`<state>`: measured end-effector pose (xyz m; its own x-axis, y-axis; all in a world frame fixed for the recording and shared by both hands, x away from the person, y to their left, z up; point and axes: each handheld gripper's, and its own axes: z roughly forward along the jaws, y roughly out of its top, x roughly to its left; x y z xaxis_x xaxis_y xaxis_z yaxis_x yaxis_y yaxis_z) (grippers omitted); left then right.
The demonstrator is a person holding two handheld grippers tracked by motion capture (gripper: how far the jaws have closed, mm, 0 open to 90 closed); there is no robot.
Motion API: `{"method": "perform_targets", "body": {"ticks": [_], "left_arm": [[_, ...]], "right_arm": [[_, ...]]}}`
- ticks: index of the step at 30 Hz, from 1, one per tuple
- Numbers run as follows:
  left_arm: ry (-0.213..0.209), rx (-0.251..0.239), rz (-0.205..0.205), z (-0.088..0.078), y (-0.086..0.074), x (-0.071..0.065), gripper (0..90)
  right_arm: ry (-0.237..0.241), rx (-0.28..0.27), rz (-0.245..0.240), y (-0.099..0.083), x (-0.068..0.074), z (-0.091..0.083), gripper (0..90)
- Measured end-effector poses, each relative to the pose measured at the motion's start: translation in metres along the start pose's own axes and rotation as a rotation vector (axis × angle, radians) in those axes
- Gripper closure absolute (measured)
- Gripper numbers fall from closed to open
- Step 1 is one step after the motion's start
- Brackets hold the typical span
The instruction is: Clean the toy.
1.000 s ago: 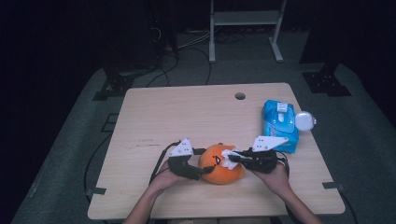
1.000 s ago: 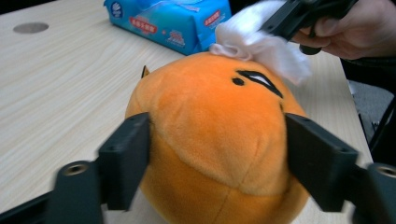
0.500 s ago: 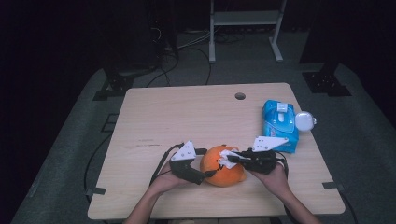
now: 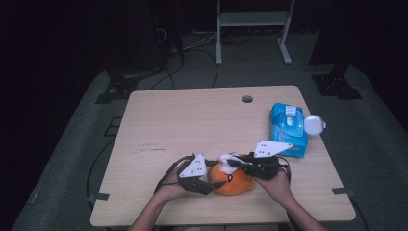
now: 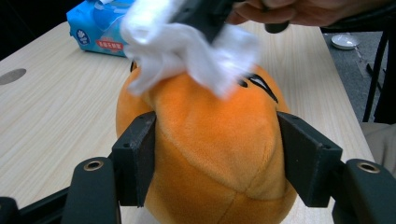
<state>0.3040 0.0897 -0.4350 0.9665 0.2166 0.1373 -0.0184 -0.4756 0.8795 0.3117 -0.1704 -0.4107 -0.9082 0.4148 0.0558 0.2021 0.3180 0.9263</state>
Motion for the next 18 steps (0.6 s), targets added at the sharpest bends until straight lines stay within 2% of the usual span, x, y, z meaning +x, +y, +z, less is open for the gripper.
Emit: {"method": "perform_targets", "body": {"ticks": [2, 3, 5, 7, 8, 11, 14, 16, 18], "left_arm": [[0.01, -0.001, -0.038, 0.001, -0.001, 0.003, 30.6], [0.015, 0.003, -0.056, 0.001, 0.0, 0.004, 24.5], [0.021, -0.004, -0.119, 0.002, 0.002, 0.007, 15.7], [0.009, -0.004, -0.14, 0.004, 0.001, 0.006, 13.7], [0.007, -0.001, -0.134, 0.004, 0.001, 0.005, 16.6], [0.011, 0.003, -0.081, 0.002, 0.002, 0.001, 27.3], [0.018, 0.007, 0.007, 0.003, 0.006, -0.007, 31.3], [0.018, 0.012, 0.056, 0.003, 0.008, -0.011, 32.3], [0.021, 0.017, 0.066, 0.004, 0.009, -0.012, 32.2]], "right_arm": [[-0.009, 0.015, 0.039, -0.007, -0.01, -0.004, 82.0], [-0.007, 0.021, 0.054, -0.011, -0.012, -0.005, 82.0], [-0.009, 0.027, 0.057, -0.014, -0.01, -0.007, 82.0], [-0.003, 0.028, 0.042, -0.014, -0.003, -0.008, 82.0], [0.0, 0.029, 0.037, -0.013, -0.001, -0.008, 81.9], [0.024, 0.018, 0.015, -0.008, 0.008, -0.005, 81.9], [0.039, 0.011, -0.005, 0.0, 0.013, 0.0, 82.0], [0.029, 0.005, -0.016, 0.004, 0.012, 0.001, 82.1], [0.016, 0.005, -0.003, 0.004, 0.007, -0.001, 82.2]]}}
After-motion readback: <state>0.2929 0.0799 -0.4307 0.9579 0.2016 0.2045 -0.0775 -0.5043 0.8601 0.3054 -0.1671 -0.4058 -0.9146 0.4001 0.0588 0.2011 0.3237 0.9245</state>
